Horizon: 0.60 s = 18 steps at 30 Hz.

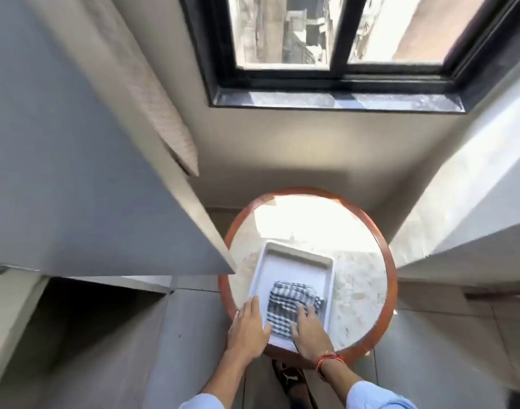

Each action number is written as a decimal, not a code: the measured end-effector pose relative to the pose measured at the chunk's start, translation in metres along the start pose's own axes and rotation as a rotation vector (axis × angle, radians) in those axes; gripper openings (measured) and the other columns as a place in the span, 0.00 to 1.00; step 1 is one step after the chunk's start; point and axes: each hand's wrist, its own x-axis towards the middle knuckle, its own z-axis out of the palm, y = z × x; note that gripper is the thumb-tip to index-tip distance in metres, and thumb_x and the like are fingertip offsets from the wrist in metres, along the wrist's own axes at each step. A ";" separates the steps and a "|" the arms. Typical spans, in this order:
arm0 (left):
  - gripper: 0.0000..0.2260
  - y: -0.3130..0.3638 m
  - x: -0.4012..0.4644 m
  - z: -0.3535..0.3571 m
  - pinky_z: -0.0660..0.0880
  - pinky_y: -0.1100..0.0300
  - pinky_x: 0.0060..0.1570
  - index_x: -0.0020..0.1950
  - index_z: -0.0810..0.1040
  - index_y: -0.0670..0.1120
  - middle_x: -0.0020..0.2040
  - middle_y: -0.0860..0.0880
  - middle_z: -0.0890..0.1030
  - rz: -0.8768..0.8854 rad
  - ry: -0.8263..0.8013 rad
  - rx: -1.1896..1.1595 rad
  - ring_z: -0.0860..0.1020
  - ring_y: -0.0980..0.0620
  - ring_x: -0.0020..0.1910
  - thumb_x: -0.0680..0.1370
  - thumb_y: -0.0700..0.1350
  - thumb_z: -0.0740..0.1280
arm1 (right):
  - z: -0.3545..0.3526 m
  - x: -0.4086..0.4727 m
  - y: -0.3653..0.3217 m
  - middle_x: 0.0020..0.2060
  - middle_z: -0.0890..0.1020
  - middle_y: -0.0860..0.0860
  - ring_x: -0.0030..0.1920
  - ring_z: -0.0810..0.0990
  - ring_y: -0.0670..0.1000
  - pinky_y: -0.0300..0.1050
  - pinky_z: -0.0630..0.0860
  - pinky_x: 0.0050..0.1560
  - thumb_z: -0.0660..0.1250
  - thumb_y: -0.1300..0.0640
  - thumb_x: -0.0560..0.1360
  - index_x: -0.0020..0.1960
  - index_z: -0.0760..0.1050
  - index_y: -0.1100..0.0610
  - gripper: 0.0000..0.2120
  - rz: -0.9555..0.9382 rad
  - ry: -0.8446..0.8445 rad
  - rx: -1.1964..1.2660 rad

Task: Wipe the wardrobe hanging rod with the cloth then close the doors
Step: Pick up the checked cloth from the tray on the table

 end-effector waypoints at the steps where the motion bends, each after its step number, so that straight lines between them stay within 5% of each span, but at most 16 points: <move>1: 0.30 0.004 0.015 0.012 0.64 0.53 0.72 0.77 0.56 0.44 0.76 0.45 0.64 -0.011 -0.023 -0.049 0.65 0.46 0.74 0.78 0.51 0.61 | 0.005 0.010 0.012 0.80 0.59 0.62 0.77 0.67 0.60 0.51 0.68 0.76 0.54 0.54 0.85 0.82 0.54 0.59 0.27 0.040 0.009 0.042; 6: 0.31 0.004 0.064 0.049 0.66 0.48 0.71 0.79 0.54 0.49 0.76 0.42 0.63 -0.107 -0.152 -0.148 0.65 0.43 0.74 0.78 0.51 0.61 | 0.031 0.045 0.035 0.79 0.58 0.66 0.73 0.72 0.64 0.52 0.68 0.75 0.59 0.59 0.82 0.82 0.55 0.57 0.30 0.176 0.057 0.225; 10: 0.31 0.000 0.088 0.078 0.68 0.50 0.69 0.79 0.56 0.53 0.69 0.39 0.67 -0.132 -0.185 -0.244 0.69 0.40 0.69 0.78 0.47 0.63 | 0.055 0.062 0.044 0.80 0.48 0.68 0.78 0.62 0.68 0.54 0.64 0.78 0.62 0.61 0.79 0.82 0.55 0.56 0.33 0.223 0.110 0.238; 14: 0.28 0.003 0.102 0.092 0.70 0.54 0.66 0.76 0.65 0.49 0.65 0.42 0.69 -0.173 -0.102 -0.323 0.72 0.44 0.64 0.76 0.40 0.64 | 0.067 0.071 0.042 0.71 0.65 0.65 0.71 0.68 0.65 0.53 0.68 0.73 0.65 0.60 0.77 0.81 0.58 0.55 0.34 0.264 0.145 0.275; 18: 0.23 0.002 0.099 0.085 0.78 0.58 0.51 0.68 0.77 0.45 0.56 0.45 0.77 -0.211 -0.029 -0.510 0.80 0.48 0.50 0.72 0.36 0.71 | 0.057 0.071 0.044 0.63 0.75 0.59 0.64 0.77 0.60 0.48 0.75 0.66 0.68 0.65 0.74 0.70 0.72 0.56 0.25 0.335 0.179 0.580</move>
